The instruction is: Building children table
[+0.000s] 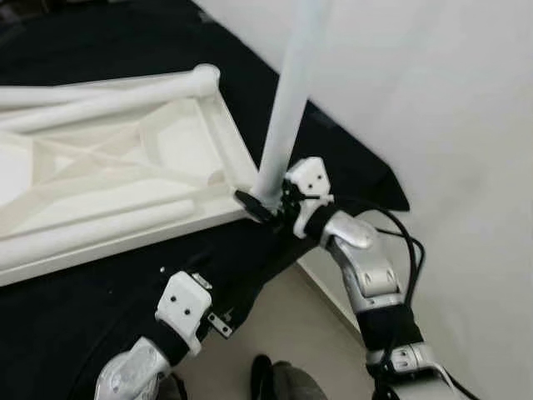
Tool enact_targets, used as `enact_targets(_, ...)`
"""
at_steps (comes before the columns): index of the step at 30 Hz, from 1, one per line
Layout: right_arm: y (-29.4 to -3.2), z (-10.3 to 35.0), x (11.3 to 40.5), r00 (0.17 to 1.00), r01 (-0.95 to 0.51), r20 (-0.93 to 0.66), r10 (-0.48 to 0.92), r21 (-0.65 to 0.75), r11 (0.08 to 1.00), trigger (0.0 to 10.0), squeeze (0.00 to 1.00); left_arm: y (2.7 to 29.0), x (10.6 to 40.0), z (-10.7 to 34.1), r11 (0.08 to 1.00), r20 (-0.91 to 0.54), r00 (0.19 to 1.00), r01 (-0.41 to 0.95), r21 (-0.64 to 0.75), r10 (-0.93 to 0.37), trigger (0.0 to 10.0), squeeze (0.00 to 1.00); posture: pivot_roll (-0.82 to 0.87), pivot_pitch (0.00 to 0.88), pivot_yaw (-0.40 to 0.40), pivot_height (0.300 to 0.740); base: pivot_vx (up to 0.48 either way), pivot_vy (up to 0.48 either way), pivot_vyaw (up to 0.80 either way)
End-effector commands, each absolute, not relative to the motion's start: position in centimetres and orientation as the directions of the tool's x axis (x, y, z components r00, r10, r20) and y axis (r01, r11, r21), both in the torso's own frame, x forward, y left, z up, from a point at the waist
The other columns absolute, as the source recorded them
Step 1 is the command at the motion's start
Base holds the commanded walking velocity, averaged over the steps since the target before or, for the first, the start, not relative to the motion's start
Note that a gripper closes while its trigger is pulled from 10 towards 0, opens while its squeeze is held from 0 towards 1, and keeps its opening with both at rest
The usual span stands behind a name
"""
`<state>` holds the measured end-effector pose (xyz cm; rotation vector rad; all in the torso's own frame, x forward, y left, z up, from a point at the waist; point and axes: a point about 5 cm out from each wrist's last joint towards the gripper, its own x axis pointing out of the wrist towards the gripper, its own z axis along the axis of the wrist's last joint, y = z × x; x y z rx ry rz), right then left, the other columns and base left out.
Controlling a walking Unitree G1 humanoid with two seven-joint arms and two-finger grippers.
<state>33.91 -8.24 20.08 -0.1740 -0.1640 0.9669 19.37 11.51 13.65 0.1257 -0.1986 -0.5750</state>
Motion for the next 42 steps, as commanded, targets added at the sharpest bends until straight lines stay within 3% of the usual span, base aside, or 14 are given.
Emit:
enact_targets(1,-8.1,20.0,33.7,0.482,-0.848,0.053,0.874,-0.222,0.481,10.0,0.0,11.3,19.1,13.0,0.828,0.124,0.821,0.538,0.159,-0.558,10.0,0.0,0.12,0.248,-0.158,0.74,0.0,0.0,0.0)
enact_targets(2,-8.4,21.4,33.8,0.263,-0.924,-0.009,0.965,-0.291,0.249,10.0,0.0,11.2,19.0,13.0,0.829,0.126,0.822,0.536,0.16,-0.555,10.0,0.0,0.13,0.247,-0.163,0.74,0.0,0.0,0.0)
enact_targets(9,-8.5,22.9,34.4,0.033,-0.956,-0.117,0.993,-0.295,-0.003,10.0,0.0,11.2,18.9,13.0,0.831,0.124,0.825,0.532,0.162,-0.552,10.0,0.0,0.16,0.249,-0.162,0.74,0.0,0.0,0.0)
enact_targets(14,-8.5,23.7,35.2,-0.04,-0.959,-0.162,0.986,-0.271,-0.083,10.0,0.0,11.1,18.8,12.9,0.832,0.121,0.826,0.531,0.163,-0.551,10.0,0.0,0.18,0.246,-0.165,0.74,0.0,0.0,0.0)
enact_targets(15,-8.4,23.8,35.4,-0.04,-0.96,-0.162,0.986,-0.268,-0.083,8.0,0.0,11.1,18.7,12.9,0.832,0.121,0.826,0.53,0.163,-0.55,10.0,0.0,0.18,0.245,-0.166,0.74,0.0,0.0,0.0)
enact_targets(16,-8.4,23.8,35.4,-0.04,-0.96,-0.162,0.986,-0.268,-0.083,8.0,0.0,11.1,18.7,12.9,0.832,0.121,0.826,0.53,0.163,-0.55,10.0,0.0,0.18,0.245,-0.166,0.74,0.0,0.0,0.0)
enact_targets(17,-8.3,24.0,35.7,-0.04,-0.961,-0.16,0.986,-0.264,-0.082,0.0,0.0,11.1,18.7,12.9,0.832,0.12,0.827,0.53,0.164,-0.55,10.0,0.0,0.18,0.245,-0.166,0.74,0.0,0.0,0.0)
enact_targets(21,-8.4,24.1,35.9,-0.053,-0.961,-0.162,0.985,-0.259,-0.094,0.0,0.0,11.0,18.6,12.9,0.832,0.119,0.827,0.53,0.164,-0.55,10.0,0.0,0.18,0.244,-0.167,0.74,0.0,0.0,0.0)
enact_targets(29,-9.8,22.9,36.5,0.059,-0.968,-0.15,0.987,-0.252,0.02,0.0,0.0,11.0,18.5,12.8,0.831,0.118,0.826,0.532,0.163,-0.551,10.0,0.0,0.18,0.242,-0.162,0.74,0.0,0.0,0.0)
enact_targets(34,-11.9,20.9,36.8,0.266,-0.937,-0.141,0.953,-0.27,0.222,0.0,0.0,11.0,18.5,12.8,0.829,0.117,0.824,0.535,0.162,-0.555,10.0,0.0,0.16,0.245,-0.163,0.74,0.0,0.0,0.0)
enact_targets(36,-12.5,19.3,36.8,0.42,-0.892,-0.155,0.894,-0.248,0.377,0.0,0.0,11.1,18.4,12.8,0.829,0.118,0.824,0.535,0.162,-0.555,10.0,0.0,0.15,0.249,-0.17,0.74,0.0,0.0,0.0)
enact_targets(37,-12.9,17.1,36.8,0.748,-0.664,-0.112,0.654,-0.129,0.737,0.0,0.0,11.2,18.4,12.9,0.831,0.118,0.825,0.533,0.162,-0.552,10.0,0.0,0.15,0.26,-0.166,0.74,0.0,0.0,0.0)
enact_targets(39,-13.4,14.7,35.3,0.857,-0.497,-0.182,0.482,-0.045,0.867,0.0,0.0,11.4,18.4,13.0,0.832,0.119,0.826,0.531,0.163,-0.55,10.0,0.0,0.15,0.27,-0.152,0.74,0.0,0.0,0.0)
enact_targets(42,-12.3,11.6,31.9,0.895,-0.391,-0.258,0.364,-0.062,0.918,0.0,0.0,11.6,18.5,12.9,0.834,0.118,0.829,0.528,0.162,-0.547,10.0,0.0,0.13,0.249,-0.136,0.74,0.0,0.0,0.0)
